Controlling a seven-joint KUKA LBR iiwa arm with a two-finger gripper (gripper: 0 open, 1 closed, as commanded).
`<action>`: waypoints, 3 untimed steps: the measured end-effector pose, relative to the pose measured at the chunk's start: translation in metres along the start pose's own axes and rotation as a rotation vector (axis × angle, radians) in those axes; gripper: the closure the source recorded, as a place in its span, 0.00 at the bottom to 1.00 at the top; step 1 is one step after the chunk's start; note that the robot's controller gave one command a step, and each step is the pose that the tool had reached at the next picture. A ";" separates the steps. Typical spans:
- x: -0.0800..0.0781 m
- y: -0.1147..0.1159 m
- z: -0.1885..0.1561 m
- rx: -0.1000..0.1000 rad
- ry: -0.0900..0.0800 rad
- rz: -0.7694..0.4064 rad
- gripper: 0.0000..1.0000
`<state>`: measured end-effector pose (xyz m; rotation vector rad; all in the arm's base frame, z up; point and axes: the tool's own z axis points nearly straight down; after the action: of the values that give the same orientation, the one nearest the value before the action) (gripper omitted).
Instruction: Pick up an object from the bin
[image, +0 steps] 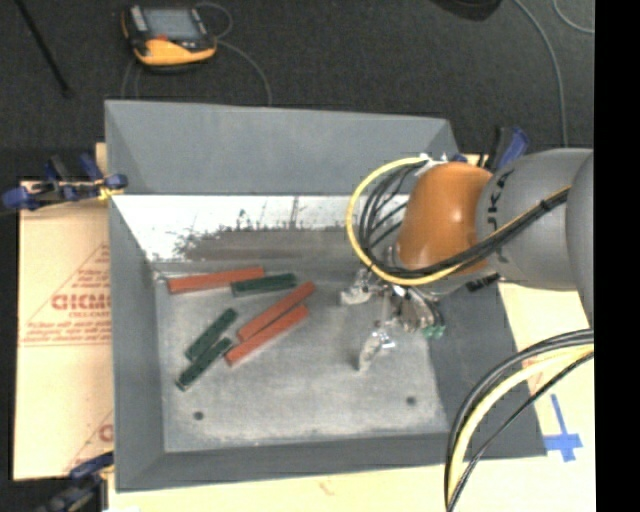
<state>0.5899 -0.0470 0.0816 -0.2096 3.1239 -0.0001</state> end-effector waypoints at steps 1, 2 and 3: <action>-0.024 0.093 -0.021 -0.001 0.007 0.060 1.00; -0.024 0.092 -0.021 0.000 0.007 0.059 0.00; -0.024 0.092 -0.021 0.001 0.007 0.059 0.00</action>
Offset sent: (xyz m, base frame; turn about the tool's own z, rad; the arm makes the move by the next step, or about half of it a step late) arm 0.0000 0.0000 0.0000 0.0000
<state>0.6010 0.0474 0.1025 -0.1182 3.1356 -0.0014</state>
